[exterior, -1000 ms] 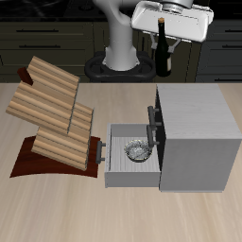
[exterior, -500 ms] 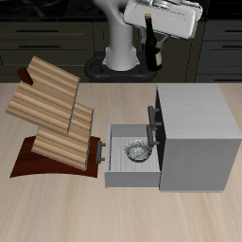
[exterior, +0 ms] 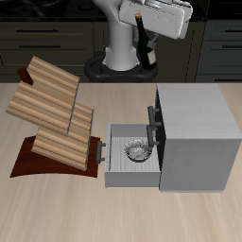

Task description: Place the wine bottle on the top layer of the wine rack

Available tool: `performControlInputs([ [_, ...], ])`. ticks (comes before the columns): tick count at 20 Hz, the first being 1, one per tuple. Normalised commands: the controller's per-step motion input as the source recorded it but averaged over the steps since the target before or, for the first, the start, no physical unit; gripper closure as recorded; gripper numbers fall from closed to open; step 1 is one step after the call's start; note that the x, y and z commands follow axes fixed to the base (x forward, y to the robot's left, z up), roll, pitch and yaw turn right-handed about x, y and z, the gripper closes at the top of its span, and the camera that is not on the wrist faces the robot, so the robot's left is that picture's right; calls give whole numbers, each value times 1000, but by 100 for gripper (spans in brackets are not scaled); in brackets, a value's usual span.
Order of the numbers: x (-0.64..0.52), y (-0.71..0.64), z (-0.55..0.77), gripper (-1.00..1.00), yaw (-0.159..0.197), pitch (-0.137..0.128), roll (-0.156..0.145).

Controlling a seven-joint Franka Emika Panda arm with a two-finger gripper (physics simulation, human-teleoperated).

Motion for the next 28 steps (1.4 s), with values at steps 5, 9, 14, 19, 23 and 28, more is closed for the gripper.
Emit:
performControlInputs([
  [5, 35, -255, -40, 100, -169, 21, 15],
  [9, 199, -238, 131, 100, -100, 1, 9],
  [14, 172, -236, 119, 100, -104, -13, -46],
  [19, 139, -79, -5, 100, -110, 14, -11],
  [23, 147, -31, -47, 100, -26, 2, -26],
  [28, 254, -243, 23, 100, -57, 12, -63],
])
